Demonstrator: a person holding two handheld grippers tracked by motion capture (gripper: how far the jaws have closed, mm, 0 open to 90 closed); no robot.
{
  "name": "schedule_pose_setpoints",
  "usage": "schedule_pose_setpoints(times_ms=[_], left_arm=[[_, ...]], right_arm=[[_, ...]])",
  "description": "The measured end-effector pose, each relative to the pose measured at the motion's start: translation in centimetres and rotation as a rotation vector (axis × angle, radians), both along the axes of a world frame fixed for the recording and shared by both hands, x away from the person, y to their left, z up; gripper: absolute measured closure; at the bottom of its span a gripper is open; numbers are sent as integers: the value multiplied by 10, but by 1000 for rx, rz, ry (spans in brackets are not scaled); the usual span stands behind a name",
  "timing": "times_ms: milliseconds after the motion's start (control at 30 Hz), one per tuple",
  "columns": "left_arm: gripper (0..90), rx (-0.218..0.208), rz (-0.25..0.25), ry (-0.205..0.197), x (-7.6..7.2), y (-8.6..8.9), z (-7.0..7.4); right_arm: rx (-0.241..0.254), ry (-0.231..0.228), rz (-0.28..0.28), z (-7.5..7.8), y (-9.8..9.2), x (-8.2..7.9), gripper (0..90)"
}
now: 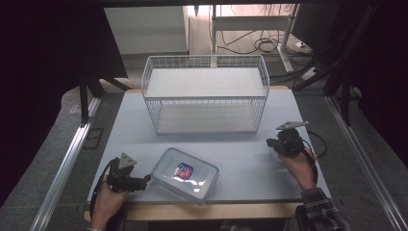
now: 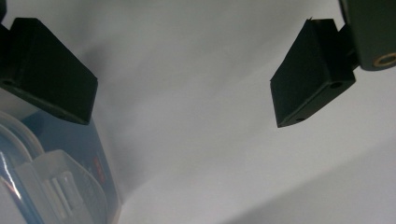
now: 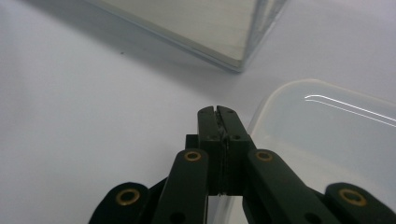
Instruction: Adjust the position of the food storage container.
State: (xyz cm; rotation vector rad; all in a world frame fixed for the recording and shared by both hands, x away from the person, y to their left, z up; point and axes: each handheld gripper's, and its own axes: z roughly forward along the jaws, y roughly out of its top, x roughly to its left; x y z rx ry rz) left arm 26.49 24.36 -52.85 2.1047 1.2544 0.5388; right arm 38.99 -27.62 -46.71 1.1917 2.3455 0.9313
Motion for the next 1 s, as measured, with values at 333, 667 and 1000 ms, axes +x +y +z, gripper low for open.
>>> schedule_pose_setpoints(times_ms=[333,667,1000], left_arm=[[168,-68,-14,-8,-2,5,7],[798,-103,-144,68,-1,-17,7],[898,-153,-177,97,-1,-27,7]], right_arm=[[80,-19,45,3,11,-23,893],[114,37,224,-7,50,-73,892],[109,140,417,-23,102,-104,891]])
